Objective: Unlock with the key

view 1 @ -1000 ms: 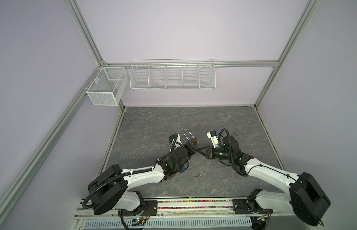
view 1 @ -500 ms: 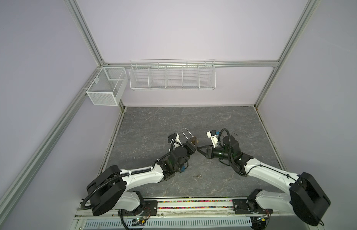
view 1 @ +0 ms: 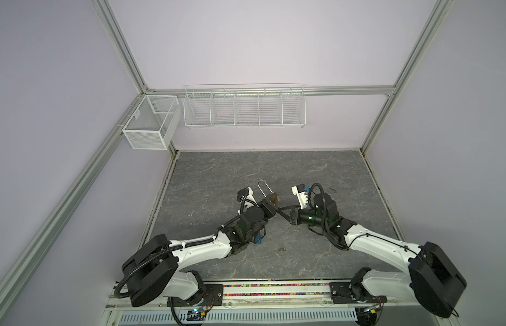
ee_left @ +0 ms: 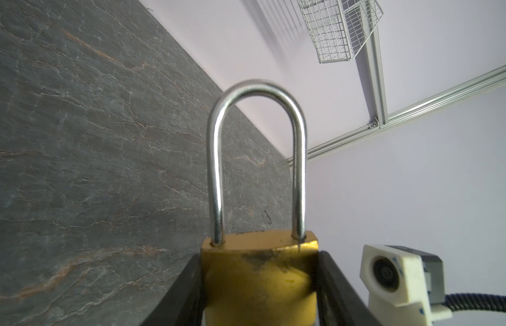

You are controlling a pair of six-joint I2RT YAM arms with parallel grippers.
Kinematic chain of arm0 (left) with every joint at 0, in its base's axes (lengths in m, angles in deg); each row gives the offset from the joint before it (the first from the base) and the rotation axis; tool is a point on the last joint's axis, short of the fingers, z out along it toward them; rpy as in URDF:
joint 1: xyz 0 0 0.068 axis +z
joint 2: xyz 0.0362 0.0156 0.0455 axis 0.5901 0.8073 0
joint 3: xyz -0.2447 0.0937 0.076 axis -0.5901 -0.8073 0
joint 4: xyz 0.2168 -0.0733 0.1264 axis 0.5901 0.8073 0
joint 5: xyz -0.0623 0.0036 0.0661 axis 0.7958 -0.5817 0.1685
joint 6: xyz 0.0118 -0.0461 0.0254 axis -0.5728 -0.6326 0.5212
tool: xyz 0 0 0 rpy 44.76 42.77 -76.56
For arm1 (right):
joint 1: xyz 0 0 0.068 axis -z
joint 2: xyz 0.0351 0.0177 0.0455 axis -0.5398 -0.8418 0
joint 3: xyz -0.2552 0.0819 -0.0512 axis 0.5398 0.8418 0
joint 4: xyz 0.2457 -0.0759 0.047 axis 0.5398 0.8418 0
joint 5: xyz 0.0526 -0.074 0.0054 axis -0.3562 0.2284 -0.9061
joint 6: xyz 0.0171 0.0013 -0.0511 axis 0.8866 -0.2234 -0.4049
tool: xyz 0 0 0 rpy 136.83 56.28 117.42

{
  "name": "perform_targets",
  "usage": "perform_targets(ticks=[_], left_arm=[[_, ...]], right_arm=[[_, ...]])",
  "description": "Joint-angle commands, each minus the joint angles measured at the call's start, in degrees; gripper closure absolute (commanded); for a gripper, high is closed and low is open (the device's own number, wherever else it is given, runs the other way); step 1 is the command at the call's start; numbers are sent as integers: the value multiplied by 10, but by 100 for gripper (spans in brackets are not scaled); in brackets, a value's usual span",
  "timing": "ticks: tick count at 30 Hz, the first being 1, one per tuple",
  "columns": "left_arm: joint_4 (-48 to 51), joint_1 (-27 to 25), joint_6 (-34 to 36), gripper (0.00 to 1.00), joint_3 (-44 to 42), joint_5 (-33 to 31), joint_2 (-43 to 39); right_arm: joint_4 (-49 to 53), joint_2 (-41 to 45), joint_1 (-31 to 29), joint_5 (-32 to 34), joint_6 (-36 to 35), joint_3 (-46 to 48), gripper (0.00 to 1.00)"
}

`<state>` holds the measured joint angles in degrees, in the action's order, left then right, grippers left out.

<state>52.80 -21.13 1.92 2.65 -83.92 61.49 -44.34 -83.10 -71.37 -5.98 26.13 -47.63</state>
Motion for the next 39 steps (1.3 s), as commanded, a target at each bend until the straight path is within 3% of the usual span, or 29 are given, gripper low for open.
perform_targets(ticks=[1, 9, 18, 23, 30, 39], left_arm=[[-41, 24, 21, 100, 12, -32, -26], [-39, 33, 19, 100, 28, -36, -26], [-98, 34, -76, 100, 5, -64, 11], [-37, 34, -88, 100, 28, -80, 5], [-40, 35, -84, 100, 18, -41, -6], [-68, 35, -108, 100, -1, -5, -4]], right_arm=[[3, -7, -5, 12, 14, 10, 94], [7, -20, -13, 12, 12, 9, 94], [0, -38, -37, 40, -4, 4, 94], [55, -10, -48, 84, -29, -4, 94], [83, 32, -48, 110, -49, -16, 94], [70, -5, -49, 96, -73, -60, 94]])
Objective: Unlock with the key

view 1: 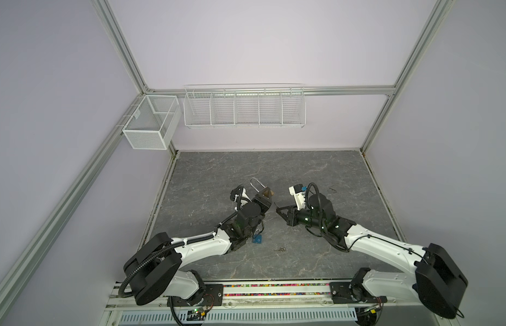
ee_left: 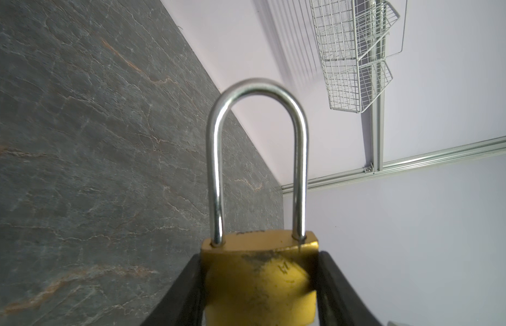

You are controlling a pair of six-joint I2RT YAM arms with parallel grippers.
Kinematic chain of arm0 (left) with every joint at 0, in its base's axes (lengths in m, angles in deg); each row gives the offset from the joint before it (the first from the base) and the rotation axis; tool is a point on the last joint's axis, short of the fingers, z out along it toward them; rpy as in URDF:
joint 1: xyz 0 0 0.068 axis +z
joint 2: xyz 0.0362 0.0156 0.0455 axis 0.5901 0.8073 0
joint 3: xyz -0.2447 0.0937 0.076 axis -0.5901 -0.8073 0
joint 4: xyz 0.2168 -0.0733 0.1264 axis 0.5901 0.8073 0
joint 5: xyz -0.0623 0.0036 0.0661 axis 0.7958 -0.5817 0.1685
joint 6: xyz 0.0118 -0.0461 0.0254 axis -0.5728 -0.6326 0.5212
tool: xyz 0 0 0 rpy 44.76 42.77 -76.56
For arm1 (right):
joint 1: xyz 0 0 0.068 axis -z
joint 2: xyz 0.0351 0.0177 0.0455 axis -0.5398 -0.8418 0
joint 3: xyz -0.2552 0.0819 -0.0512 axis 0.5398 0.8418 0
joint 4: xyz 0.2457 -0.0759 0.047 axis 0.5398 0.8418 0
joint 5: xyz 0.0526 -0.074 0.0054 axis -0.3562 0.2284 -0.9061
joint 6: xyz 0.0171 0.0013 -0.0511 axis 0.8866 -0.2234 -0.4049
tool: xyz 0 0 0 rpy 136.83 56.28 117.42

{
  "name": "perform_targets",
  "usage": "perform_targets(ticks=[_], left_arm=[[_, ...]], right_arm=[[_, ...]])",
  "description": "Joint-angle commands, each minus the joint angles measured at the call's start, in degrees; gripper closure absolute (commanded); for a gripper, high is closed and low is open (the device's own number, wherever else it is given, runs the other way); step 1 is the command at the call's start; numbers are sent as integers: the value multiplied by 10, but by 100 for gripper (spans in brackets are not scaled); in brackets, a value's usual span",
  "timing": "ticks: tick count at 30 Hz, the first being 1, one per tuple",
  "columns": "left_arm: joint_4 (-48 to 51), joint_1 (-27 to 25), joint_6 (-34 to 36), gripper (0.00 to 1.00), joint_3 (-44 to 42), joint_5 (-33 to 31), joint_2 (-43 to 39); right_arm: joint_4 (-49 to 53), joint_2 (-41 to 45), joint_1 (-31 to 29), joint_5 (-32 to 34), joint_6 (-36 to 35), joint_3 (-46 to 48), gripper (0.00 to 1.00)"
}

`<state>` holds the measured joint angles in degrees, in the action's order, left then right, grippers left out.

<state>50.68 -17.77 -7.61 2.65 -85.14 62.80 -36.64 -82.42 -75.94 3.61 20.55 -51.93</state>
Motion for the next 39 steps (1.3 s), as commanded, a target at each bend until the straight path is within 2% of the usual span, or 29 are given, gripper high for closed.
perform_targets(ticks=[1, 23, 39], left_arm=[[-45, 2, -13, 100, -2, 8, -18], [-48, 1, -16, 100, -7, 14, -29], [-53, 1, -12, 100, -7, 11, -16]], right_arm=[[-7, -15, -3, -1, -17, -20, 94], [-12, -57, -3, -7, -20, -44, 94], [-2, -41, -4, -13, -20, -48, 94]])
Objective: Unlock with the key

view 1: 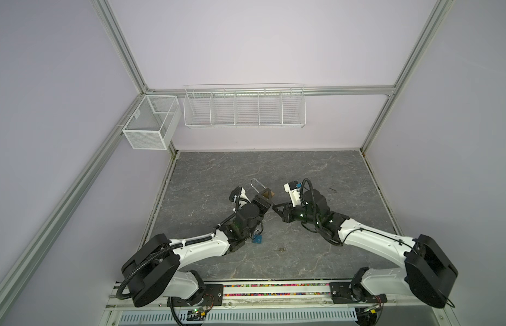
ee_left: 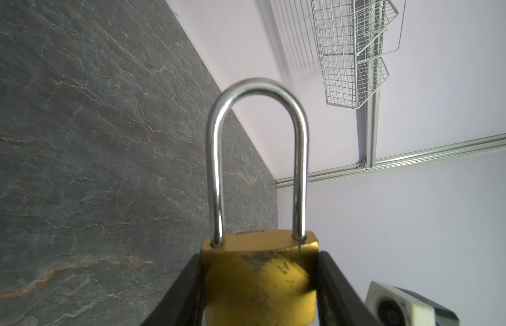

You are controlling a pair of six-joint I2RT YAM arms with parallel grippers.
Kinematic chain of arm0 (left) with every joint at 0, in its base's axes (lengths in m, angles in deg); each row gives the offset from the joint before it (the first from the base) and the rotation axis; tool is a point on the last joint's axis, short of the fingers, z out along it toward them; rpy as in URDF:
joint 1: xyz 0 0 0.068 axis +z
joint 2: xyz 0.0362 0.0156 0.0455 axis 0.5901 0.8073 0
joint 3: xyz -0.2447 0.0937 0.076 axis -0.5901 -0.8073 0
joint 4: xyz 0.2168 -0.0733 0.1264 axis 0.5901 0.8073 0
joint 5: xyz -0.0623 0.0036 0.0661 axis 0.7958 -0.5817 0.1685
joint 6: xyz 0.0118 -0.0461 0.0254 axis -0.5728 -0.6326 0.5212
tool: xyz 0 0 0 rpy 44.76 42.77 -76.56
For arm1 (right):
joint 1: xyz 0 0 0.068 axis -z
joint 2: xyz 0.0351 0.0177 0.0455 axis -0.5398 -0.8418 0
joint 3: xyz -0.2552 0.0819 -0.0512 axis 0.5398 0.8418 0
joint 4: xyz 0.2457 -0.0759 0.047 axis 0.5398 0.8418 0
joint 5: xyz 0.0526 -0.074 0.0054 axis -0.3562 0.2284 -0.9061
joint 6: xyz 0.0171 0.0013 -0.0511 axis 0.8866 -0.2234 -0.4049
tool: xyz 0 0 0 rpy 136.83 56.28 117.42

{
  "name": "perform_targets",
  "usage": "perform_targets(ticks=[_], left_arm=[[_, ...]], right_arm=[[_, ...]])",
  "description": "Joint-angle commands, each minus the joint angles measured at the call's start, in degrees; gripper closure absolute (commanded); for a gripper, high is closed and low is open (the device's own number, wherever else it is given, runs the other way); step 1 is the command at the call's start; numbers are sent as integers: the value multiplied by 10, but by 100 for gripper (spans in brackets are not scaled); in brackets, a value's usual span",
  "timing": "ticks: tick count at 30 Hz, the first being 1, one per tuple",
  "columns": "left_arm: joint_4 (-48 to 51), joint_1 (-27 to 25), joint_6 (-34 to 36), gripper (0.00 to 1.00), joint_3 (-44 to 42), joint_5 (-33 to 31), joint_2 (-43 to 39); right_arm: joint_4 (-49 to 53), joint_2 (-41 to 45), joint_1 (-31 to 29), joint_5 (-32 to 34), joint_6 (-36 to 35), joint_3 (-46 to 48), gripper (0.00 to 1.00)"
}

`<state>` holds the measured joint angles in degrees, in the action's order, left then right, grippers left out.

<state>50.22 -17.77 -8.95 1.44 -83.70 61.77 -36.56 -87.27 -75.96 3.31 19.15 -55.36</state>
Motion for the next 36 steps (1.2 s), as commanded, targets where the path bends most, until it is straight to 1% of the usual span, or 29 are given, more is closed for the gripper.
perform_targets(ticks=[1, 12, 20, 28, 31, 36], left_arm=[[-46, 1, 4, 100, 5, -5, -6], [-39, 1, 15, 100, 6, -12, -8], [-66, 1, 16, 100, 3, 2, -2], [-84, 1, 21, 100, -6, 11, -5], [-104, 1, 31, 100, -13, 20, 2], [-177, -2, 49, 100, -33, 31, 25]], right_arm=[[-2, 9, -3, -10, -6, -14, 94], [3, 16, -3, -12, -5, -16, 94], [-2, 7, -3, -4, 1, -20, 94], [-16, -9, 3, -14, 17, -25, 94], [-30, -10, 8, -25, 29, -23, 94], [-34, -4, 12, -32, 40, -25, 94]])
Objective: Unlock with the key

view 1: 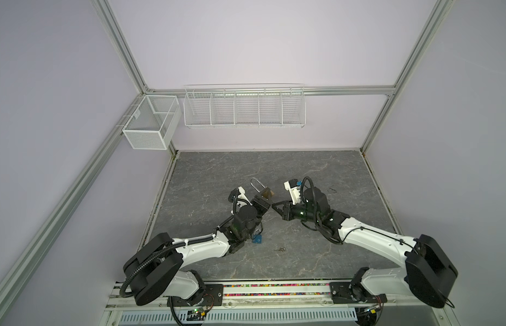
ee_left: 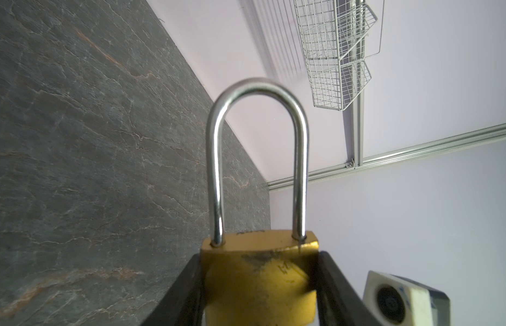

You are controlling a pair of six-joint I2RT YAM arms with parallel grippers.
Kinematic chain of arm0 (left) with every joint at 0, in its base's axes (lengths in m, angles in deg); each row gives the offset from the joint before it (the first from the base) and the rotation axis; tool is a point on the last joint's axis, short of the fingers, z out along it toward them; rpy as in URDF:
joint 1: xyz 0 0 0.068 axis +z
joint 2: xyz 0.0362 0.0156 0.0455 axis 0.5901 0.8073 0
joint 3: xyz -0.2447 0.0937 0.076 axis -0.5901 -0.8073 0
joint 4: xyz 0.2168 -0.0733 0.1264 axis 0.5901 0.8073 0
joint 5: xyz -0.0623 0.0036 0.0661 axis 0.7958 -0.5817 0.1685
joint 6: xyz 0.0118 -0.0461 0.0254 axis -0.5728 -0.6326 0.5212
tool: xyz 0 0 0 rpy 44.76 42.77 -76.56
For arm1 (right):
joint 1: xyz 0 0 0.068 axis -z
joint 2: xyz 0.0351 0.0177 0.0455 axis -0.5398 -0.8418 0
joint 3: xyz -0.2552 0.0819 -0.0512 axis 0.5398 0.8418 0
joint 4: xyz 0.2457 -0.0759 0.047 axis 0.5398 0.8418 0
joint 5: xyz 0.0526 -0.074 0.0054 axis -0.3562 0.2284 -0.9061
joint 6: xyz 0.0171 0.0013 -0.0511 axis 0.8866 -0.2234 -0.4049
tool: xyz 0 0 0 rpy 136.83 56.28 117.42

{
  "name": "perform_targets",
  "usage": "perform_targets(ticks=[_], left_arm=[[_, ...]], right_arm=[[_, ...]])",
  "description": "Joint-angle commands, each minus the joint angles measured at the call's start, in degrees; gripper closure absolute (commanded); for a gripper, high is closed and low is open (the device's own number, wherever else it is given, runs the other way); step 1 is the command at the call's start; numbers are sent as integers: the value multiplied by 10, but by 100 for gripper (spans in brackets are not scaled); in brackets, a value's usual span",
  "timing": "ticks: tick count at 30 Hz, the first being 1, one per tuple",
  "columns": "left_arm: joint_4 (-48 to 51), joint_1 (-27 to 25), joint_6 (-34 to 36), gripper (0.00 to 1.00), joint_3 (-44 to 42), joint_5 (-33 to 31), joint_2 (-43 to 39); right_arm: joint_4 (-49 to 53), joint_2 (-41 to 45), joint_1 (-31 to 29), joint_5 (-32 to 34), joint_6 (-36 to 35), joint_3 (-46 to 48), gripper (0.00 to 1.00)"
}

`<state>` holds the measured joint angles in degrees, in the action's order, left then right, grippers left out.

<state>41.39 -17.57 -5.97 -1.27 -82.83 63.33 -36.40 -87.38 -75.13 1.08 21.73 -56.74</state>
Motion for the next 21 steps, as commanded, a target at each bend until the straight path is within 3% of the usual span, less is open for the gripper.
perform_targets(ticks=[1, 21], left_arm=[[-98, -6, 22, 100, -7, 25, 13], [-18, -29, 102, 100, -7, 55, -19]], right_arm=[[-32, -1, 5, -8, 14, -13, 94], [-31, 25, 54, -24, 25, -22, 94]])
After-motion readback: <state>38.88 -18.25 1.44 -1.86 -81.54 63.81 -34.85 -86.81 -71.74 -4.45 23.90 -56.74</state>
